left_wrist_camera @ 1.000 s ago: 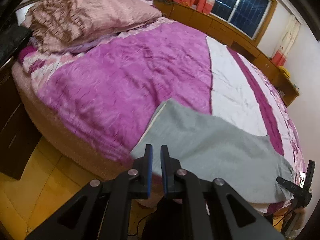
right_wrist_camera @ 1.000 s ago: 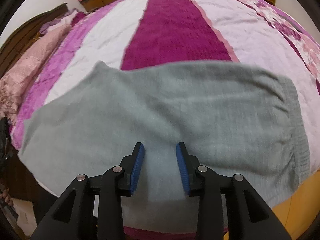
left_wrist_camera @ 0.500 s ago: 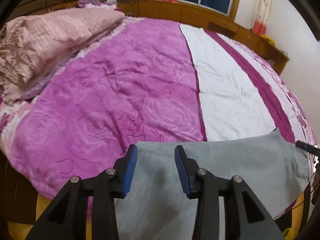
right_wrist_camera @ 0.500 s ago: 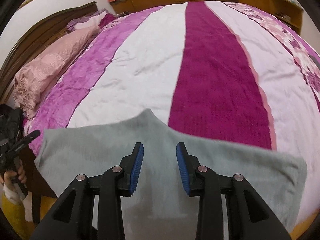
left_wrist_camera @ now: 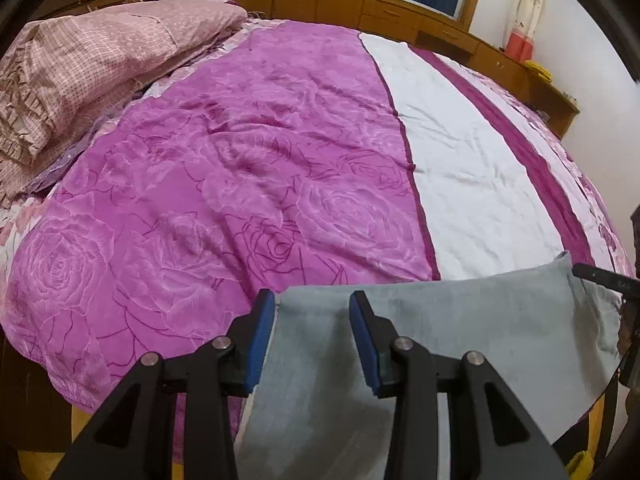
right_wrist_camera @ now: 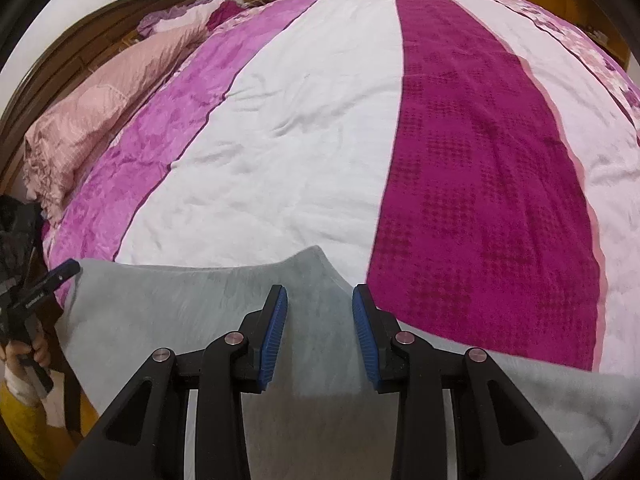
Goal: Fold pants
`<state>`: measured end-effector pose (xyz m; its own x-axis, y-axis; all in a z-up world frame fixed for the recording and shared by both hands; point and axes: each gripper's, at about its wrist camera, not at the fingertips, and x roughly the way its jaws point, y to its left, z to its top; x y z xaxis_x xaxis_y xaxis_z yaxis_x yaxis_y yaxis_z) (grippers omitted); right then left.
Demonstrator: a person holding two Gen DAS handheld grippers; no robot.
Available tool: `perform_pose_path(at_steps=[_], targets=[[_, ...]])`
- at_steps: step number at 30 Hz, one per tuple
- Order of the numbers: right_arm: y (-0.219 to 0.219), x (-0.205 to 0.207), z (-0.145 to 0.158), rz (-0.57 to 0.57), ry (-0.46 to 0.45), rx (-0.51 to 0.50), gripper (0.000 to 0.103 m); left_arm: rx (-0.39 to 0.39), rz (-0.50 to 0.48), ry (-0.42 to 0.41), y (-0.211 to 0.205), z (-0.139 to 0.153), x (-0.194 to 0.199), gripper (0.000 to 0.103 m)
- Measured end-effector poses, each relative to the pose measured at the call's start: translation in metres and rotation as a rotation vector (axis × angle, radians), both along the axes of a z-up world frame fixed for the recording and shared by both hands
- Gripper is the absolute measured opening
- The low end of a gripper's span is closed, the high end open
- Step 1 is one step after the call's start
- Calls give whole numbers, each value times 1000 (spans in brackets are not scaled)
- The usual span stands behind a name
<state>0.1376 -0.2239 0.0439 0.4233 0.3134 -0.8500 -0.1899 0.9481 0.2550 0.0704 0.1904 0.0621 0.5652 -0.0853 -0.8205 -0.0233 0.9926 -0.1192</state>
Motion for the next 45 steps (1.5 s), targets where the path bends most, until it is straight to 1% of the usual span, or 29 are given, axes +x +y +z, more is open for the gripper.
perform_pose_path(at_steps=[3,7,9,10,12,13,15,17,20,21,22,23,24,27,31,35,38,41,43,44,45], targets=[[7,3,-2,25,-1,-31,27,4,-14,17,-1,-3,4,41],[14,6,-2,47,-11,-59,27,6,-18,19,-3,-5,5,40],[15,8,-3,44,-14,-56,27,-8,-14,-6,-2,-3,1,29],[15,9,-4,44,-15,-52,27,-26,-15,-22,-1,0,-1,19],[16,12,-7,45,-17,-50,27,-65,-26,-50,0,4,-7,15],[18,13,-9,48,-19,-55,27,-77,-34,-60,-1,6,-9,10],[20,15,-13,53,-24,-57,29,-86,-44,-75,-2,9,-12,8],[19,17,-15,50,-25,-48,30,-72,-28,-95,-1,13,-15,7],[18,16,-18,37,-34,-31,30,-76,5,-144,6,21,-20,7],[18,16,-17,29,-43,-33,28,-71,4,-154,6,21,-19,7],[18,14,-16,15,-63,-52,25,-52,-1,-152,6,19,-16,7],[20,13,-15,-3,-84,-85,14,-36,-1,-138,6,16,-12,7],[20,13,-14,-17,-97,-109,7,-22,1,-112,6,9,-5,7],[22,14,-14,-44,-106,-122,7,-6,16,-74,10,-10,5,7],[27,19,-21,-43,-103,-158,7,-16,48,-62,17,-26,13,7],[33,24,-30,-57,-121,-200,7,-28,20,-43,22,-35,19,7],[31,26,-33,-88,-145,-186,7,-35,-9,-39,26,-31,20,10],[28,26,-31,-93,-144,-170,7,-68,-6,-34,31,-18,15,12],[24,25,-27,-113,-138,-142,8,-84,-6,-51,33,-3,9,12],[19,22,-21,-146,-137,-126,12,-84,-5,-62,32,4,5,12],[16,16,-16,-179,-145,-117,20,-80,0,-71,32,10,1,12]])
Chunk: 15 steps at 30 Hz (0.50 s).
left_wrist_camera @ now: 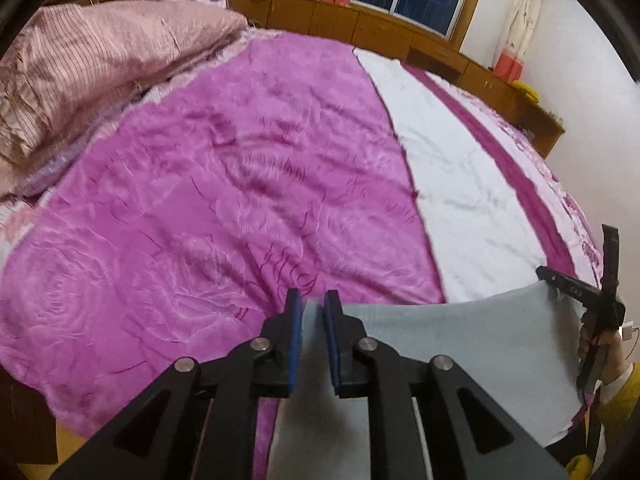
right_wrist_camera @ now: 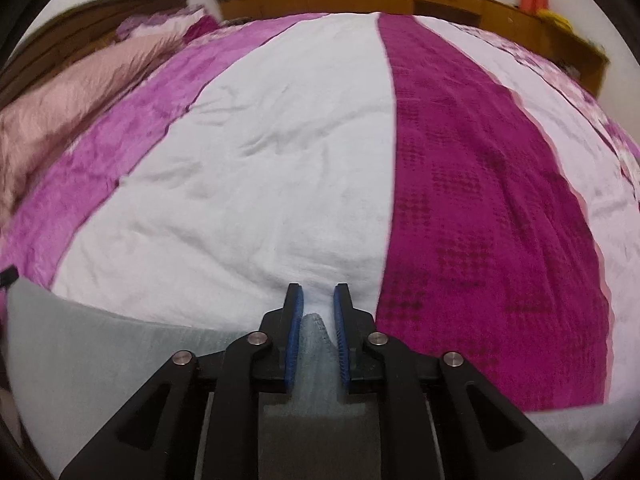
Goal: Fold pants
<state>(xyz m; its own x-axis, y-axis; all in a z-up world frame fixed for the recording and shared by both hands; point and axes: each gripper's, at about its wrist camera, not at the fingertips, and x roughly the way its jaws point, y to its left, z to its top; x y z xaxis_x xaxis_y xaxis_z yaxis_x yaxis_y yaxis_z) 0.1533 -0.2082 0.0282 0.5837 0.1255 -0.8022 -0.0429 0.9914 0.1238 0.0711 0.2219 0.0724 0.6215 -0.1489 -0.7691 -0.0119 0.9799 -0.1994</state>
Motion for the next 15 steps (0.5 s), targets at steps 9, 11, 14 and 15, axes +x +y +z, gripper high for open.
perform_pose_path(at_steps=[9,11,14,15], targets=[[-35,-82,53,-56,-43,22,33,-35,12,-33,-29,29,-56,14],[-41,-100,60,-50,-43,18,35,0,37,-18,-41,27,-69,16],[-56,-134,69,-43,-59,45,38,-12,33,-1,-53,23,-85,16],[-60,-141,70,-43,-65,51,39,-24,30,13,-59,21,-90,16]])
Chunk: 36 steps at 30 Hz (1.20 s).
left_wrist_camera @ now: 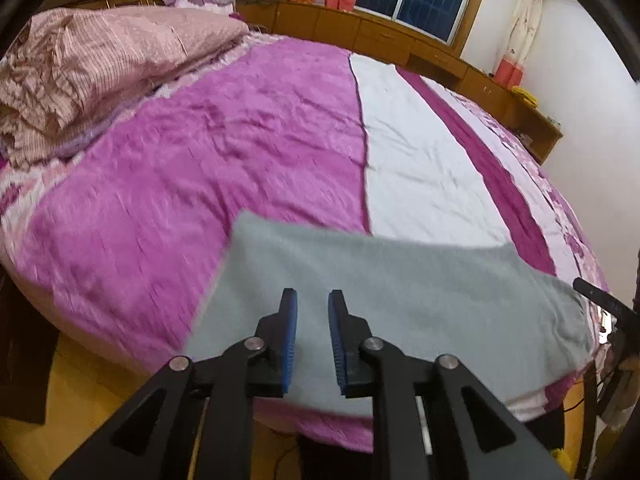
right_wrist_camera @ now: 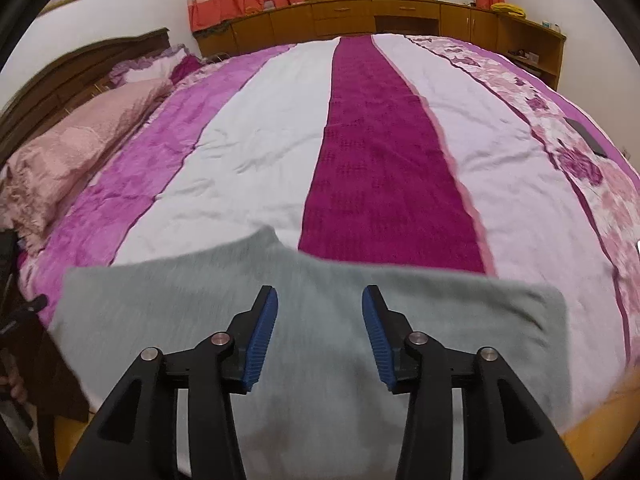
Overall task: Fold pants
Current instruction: 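Grasp the ribbed cuff of the grey sweatpants with the right tool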
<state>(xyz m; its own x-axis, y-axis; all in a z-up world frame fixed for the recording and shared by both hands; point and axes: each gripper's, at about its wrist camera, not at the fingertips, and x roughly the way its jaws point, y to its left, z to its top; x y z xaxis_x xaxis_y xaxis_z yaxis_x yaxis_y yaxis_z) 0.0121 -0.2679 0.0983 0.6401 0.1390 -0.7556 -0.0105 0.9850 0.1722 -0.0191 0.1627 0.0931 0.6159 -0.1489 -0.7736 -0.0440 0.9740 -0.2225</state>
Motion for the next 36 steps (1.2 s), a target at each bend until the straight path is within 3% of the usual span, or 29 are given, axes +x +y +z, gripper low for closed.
perform_pose_path(at_steps=[8,12,16,25,36], targets=[[-51,-65,-6,-69,-20,77,40,-17,-40,42,-34,-5,-13,16],[-88,-86,-18,-168,-21,155,41,47,-33,72,-43,-20,-5,17],[-117,-104,-29,-240,-20,198,40,26,3,130,-41,-40,3,17],[-152,-117,-60,-326,-25,285,41,56,45,173,-46,-47,12,17],[-158,-97,-90,-297,-2,375,41,196,50,189,-66,-49,20,19]])
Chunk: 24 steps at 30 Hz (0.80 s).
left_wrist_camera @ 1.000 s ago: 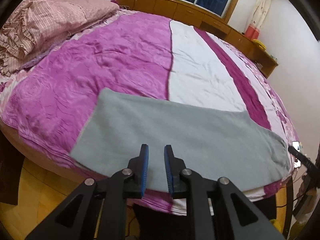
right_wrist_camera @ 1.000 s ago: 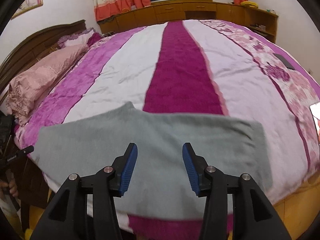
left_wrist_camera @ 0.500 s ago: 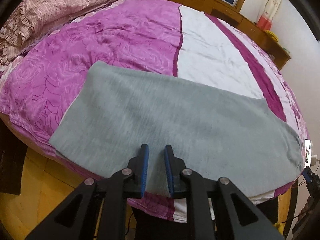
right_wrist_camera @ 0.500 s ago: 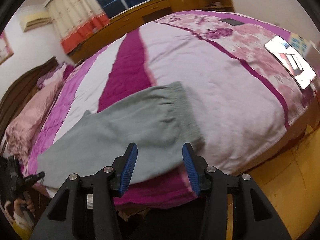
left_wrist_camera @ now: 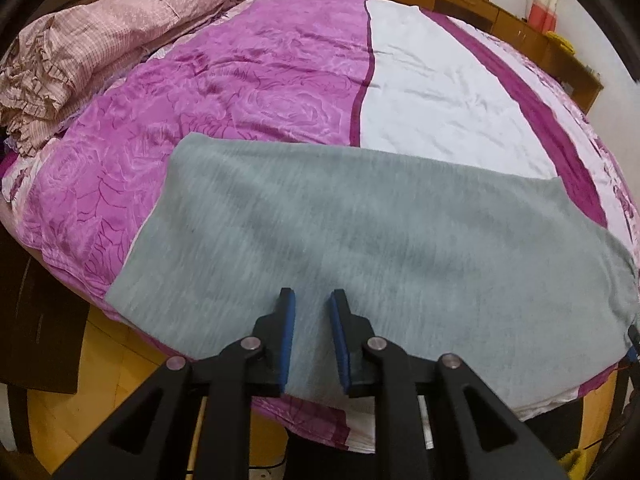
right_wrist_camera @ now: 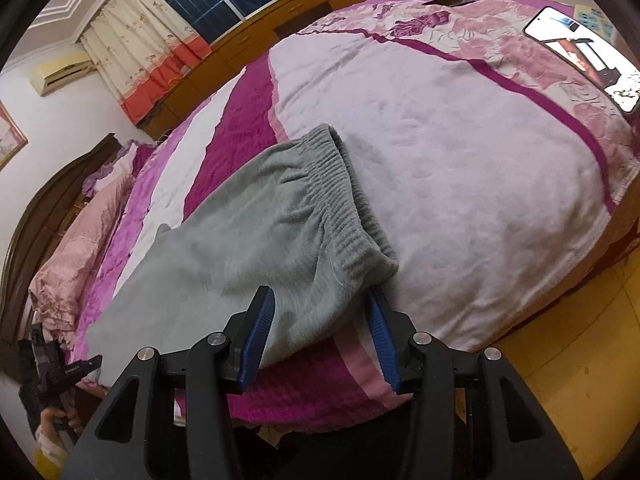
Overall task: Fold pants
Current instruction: 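Grasp the ribbed cuff of the grey sweatpants with the right tool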
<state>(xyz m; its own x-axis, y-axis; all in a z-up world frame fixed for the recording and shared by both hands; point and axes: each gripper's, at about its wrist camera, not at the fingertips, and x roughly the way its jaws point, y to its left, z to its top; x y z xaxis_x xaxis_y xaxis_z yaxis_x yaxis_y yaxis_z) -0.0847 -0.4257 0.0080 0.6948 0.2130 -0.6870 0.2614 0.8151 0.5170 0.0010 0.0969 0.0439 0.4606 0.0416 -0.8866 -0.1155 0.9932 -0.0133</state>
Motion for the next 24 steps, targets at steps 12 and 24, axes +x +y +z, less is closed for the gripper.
perform_pose_path(at_steps=[12,24], targets=[[-12,-3,-21,-71,-35,135,41,1,1,-9,0,-1,0,19],[10,7,-10,-57,-49,119,46,-12,-2,-18,1,0,-1,20]])
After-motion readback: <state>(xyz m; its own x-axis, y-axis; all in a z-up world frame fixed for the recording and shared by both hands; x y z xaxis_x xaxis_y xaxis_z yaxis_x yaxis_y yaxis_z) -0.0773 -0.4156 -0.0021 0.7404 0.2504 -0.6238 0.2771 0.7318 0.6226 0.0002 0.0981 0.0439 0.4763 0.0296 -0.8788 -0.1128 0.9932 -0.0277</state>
